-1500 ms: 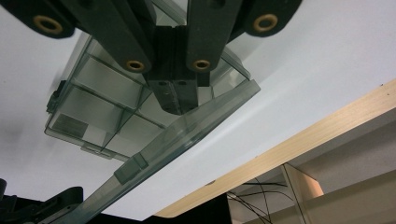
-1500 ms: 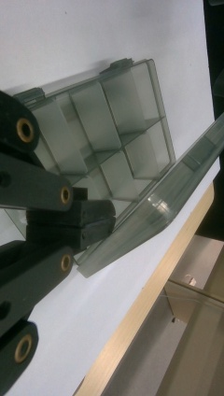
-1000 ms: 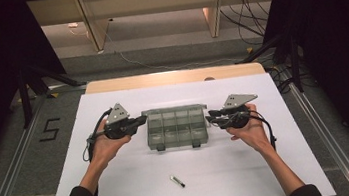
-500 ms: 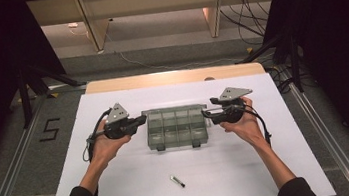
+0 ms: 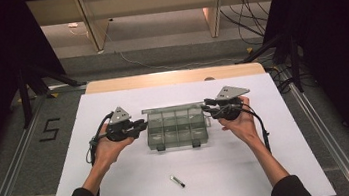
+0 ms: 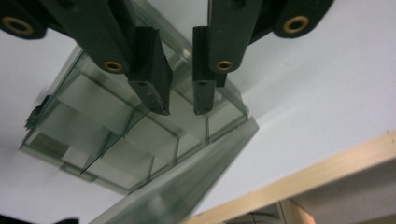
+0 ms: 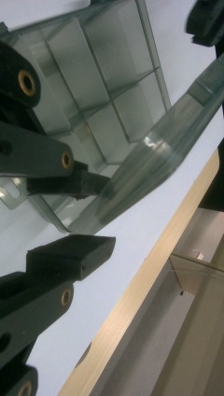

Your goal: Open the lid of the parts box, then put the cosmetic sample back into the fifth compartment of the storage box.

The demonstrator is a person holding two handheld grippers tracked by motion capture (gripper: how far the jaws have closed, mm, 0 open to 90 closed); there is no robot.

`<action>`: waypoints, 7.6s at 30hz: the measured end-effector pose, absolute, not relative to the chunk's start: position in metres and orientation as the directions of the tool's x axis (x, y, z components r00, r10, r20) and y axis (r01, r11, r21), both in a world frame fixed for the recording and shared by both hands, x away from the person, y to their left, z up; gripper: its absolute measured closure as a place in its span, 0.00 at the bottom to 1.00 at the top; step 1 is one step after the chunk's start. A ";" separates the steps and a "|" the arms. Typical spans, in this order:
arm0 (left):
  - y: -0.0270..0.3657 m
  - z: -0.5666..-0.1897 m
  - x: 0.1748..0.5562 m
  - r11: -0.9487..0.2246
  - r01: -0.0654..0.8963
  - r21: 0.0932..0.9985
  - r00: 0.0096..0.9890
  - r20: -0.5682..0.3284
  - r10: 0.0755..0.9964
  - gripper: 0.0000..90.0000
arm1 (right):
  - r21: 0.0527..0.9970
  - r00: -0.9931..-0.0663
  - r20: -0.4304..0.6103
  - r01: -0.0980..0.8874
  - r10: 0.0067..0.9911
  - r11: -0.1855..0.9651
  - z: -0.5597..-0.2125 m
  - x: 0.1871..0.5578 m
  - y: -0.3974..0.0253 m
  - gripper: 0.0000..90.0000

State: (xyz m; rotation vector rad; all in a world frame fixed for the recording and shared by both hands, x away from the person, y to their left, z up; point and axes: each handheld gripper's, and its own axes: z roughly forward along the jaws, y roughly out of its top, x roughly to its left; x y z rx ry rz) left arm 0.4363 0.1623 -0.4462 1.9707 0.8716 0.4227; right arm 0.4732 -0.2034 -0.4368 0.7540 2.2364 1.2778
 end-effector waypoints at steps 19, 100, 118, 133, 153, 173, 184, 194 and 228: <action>0.150 -0.471 0.436 -0.351 0.555 0.754 0.650 -0.130 0.749 0.73 | 0.882 -0.692 -0.106 0.267 0.714 0.389 -0.427 0.484 -0.197 0.89; 0.155 -0.466 0.427 -0.251 0.583 0.773 0.606 -0.207 0.768 0.55 | 0.753 -0.649 -0.070 0.463 0.758 0.467 -0.390 0.502 -0.147 0.33; 0.162 -0.437 0.375 -0.186 0.459 0.869 0.648 -0.184 0.740 0.32 | 0.737 -0.787 -0.179 0.291 0.591 0.610 -0.367 0.413 -0.115 0.26; 0.165 -0.434 0.343 -0.144 0.383 0.913 0.689 -0.178 0.702 0.28 | 0.693 -0.851 -0.136 0.284 0.507 0.663 -0.387 0.382 -0.100 0.24; 0.175 -0.433 0.322 -0.128 0.338 0.932 0.689 -0.152 0.709 0.24 | 0.614 -0.905 -0.094 0.276 0.415 0.740 -0.410 0.363 -0.080 0.22; 0.174 -0.433 0.317 -0.130 0.331 0.935 0.684 -0.143 0.715 0.23 | 0.519 -0.946 -0.061 0.243 0.319 0.819 -0.431 0.352 -0.065 0.26; 0.176 -0.432 0.314 -0.122 0.320 0.940 0.677 -0.136 0.723 0.23 | 0.465 -0.948 -0.026 0.270 0.317 0.843 -0.441 0.353 -0.064 0.33; 0.176 -0.433 0.313 -0.122 0.313 0.942 0.680 -0.132 0.721 0.23 | 0.410 -0.957 0.004 0.266 0.290 0.873 -0.451 0.353 -0.061 0.42; 0.175 -0.435 0.314 -0.123 0.319 0.940 0.680 -0.136 0.720 0.23 | 0.356 -0.970 -0.014 0.222 0.243 0.907 -0.459 0.353 -0.054 0.90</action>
